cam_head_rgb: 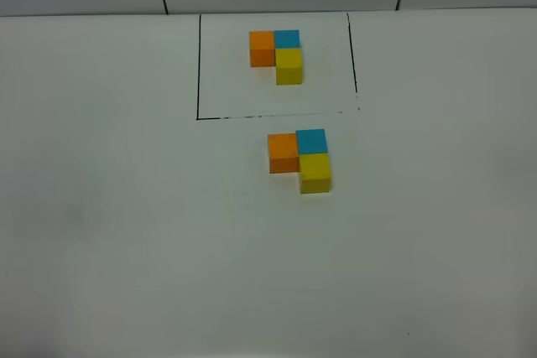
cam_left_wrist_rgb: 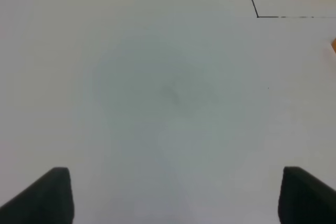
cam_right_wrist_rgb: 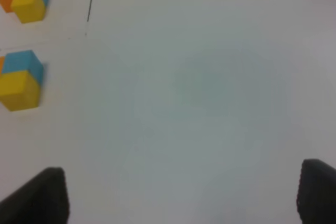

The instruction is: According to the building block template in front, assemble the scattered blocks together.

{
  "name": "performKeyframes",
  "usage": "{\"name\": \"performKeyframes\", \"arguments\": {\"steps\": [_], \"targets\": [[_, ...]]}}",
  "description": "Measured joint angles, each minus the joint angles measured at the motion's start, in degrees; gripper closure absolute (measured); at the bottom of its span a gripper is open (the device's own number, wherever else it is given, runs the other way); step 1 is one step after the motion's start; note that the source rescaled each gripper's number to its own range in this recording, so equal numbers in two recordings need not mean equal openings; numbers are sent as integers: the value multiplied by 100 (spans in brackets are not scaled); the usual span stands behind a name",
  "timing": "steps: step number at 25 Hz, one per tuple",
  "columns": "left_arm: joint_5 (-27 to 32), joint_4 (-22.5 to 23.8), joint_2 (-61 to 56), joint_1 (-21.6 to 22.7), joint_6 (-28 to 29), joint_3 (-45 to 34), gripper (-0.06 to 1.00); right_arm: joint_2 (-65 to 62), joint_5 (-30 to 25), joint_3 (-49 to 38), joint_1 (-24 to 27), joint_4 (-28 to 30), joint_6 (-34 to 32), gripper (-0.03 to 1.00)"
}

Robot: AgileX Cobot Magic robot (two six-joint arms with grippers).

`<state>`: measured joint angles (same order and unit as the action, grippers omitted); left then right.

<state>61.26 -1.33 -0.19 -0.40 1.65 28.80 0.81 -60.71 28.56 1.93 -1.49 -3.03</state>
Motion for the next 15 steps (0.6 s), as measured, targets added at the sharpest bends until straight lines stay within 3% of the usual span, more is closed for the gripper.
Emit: {"name": "performKeyframes", "arguments": {"steps": [15], "targets": [[0, 0, 0, 0, 0, 0, 14, 0, 0, 0, -77, 0, 0, 20]]}}
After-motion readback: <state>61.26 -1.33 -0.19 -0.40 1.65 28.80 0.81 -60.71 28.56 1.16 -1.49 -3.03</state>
